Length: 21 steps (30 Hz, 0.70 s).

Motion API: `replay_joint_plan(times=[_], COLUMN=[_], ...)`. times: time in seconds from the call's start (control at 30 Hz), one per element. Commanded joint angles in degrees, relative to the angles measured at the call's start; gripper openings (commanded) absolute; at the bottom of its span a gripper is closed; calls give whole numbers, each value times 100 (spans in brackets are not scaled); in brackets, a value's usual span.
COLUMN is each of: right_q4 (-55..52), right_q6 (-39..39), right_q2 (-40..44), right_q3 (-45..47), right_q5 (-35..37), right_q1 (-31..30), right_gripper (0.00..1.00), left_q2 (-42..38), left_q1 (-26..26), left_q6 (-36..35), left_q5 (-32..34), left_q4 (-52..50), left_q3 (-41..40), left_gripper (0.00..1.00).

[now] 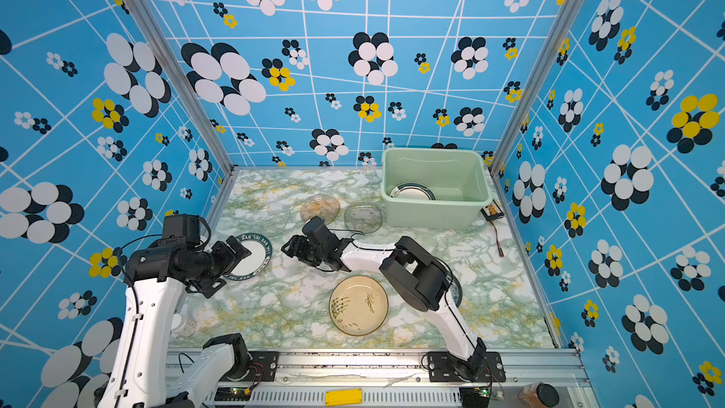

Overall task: Place the plates into the plastic bin on the countertop
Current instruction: Pick up the plate from the middle-left of the table.

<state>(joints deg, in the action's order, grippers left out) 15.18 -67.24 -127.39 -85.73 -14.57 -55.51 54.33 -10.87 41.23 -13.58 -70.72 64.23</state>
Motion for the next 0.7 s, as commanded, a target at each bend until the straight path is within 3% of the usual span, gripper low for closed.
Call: replay_joint_plan(times=[0.0,0.3,0.67], right_q4=[387,104,-248], right_q6=[-212,-494,-707], right_q2=[-296,-1152,-1662], right_q3=[-456,-1495,-2060], right_q5=[-302,-537,-571], right_q1=[-98,-219,-285], right_gripper=[69,68,65], left_q2=[-28,62,224], left_q1=[-56,-65,-73], left_q6=[84,157,115], left_q5=[-132,-240,-276], left_q4=[-28,38,96], left_q3=[-51,-30,98], left_gripper=[99,99,99])
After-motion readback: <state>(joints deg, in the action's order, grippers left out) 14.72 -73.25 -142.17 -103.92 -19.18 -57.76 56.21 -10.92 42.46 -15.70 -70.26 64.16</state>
